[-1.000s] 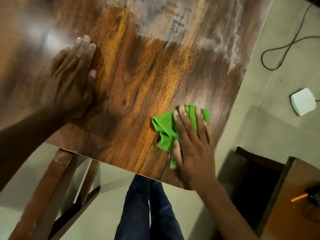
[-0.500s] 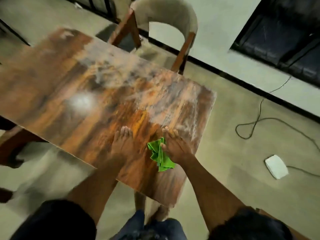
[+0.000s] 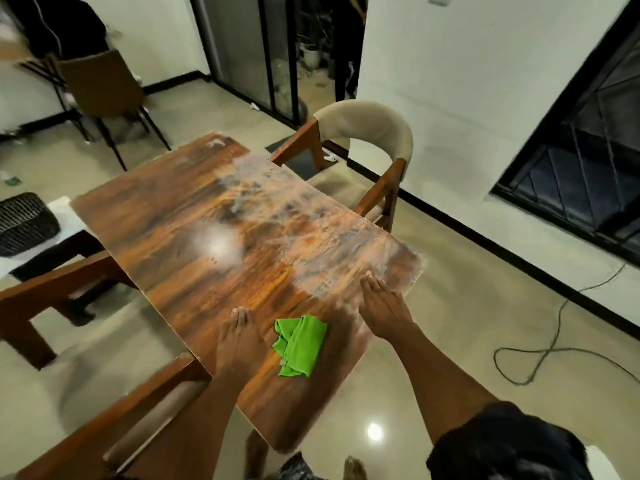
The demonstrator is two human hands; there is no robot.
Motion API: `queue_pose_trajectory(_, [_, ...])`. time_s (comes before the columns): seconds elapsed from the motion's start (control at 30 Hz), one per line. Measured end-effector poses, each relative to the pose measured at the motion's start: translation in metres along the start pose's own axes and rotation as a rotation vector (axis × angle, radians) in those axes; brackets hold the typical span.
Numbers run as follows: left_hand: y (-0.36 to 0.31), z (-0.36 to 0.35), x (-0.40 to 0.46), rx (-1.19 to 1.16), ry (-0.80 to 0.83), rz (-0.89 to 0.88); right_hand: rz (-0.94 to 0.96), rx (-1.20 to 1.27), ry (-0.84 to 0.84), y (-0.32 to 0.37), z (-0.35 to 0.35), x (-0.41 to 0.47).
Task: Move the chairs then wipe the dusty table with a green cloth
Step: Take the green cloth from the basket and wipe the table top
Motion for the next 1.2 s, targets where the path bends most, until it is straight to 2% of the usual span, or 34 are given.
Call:
queue_pose_trajectory(0.03, [0.0,0.006,-0.002,-0.03,-0.047,0.0,0.028,-0.007,-0.009,-0.002,-0.001,-0.002])
queue_pose_trajectory(0.07, [-0.001,-0.005,-0.006,-0.261,-0.14,-0.007,0.031,-0.009,-0.009,-0.008,0.001,-0.008])
queue_pose_trajectory(0.1, [-0.021,-0.007,-0.024,-0.305,-0.108,0.009,0.045,-0.023,-0.025,-0.013,0.002,-0.009])
queue_pose_trajectory(0.13, [-0.031,-0.01,-0.028,-0.456,-0.025,0.029,0.061,-0.025,-0.031,-0.017,0.0,-0.011])
queue_pose_trajectory(0.2, [-0.032,-0.002,-0.028,-0.33,-0.124,0.012,0.07,-0.02,-0.047,-0.019,-0.005,-0.008])
queue_pose_trajectory(0.23, [-0.032,-0.01,-0.035,-0.303,-0.103,0.0,0.089,0.001,-0.056,-0.021,-0.01,-0.005])
queue_pose_trajectory(0.27, [-0.04,-0.01,-0.034,-0.393,-0.02,0.087,0.102,-0.004,-0.059,-0.02,-0.012,-0.004])
queue_pose_trajectory(0.33, [-0.039,-0.012,-0.039,-0.291,-0.137,0.003,0.11,0.011,-0.035,-0.019,-0.015,-0.003])
queue_pose_trajectory(0.4, [-0.041,-0.02,-0.042,-0.322,-0.096,0.067,0.117,0.019,-0.043,-0.018,-0.018,0.0])
queue_pose_trajectory(0.5, [-0.037,-0.028,-0.047,-0.228,-0.17,0.04,0.127,0.006,-0.013,-0.015,-0.02,0.003])
queue_pose_trajectory(0.53, [-0.038,-0.026,-0.045,-0.312,-0.13,0.082,0.131,0.002,-0.005,-0.015,-0.019,0.003])
queue_pose_trajectory(0.63, [-0.037,-0.027,-0.054,-0.156,-0.161,0.108,0.154,-0.01,-0.006,-0.014,-0.016,0.011])
queue_pose_trajectory(0.77, [-0.034,-0.029,-0.062,-0.112,-0.178,0.159,0.18,-0.022,-0.04,-0.006,0.0,0.026])
queue_pose_trajectory(0.87, [-0.029,-0.025,-0.064,-0.125,-0.153,0.211,0.223,-0.045,-0.075,0.008,0.004,0.034])
queue_pose_trajectory(1.2, [-0.007,-0.052,-0.075,-0.208,-0.136,0.464,0.475,-0.142,-0.035,0.056,-0.013,0.063])
Point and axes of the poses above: each hand's wrist, its own x-axis towards the middle knuckle, its own z-axis out of the back of the hand, y = z × x, the point moved 3 cm from there along x, towards the middle knuckle, and after that the axes turned 15 degrees about -x, right-handed, at the moved point
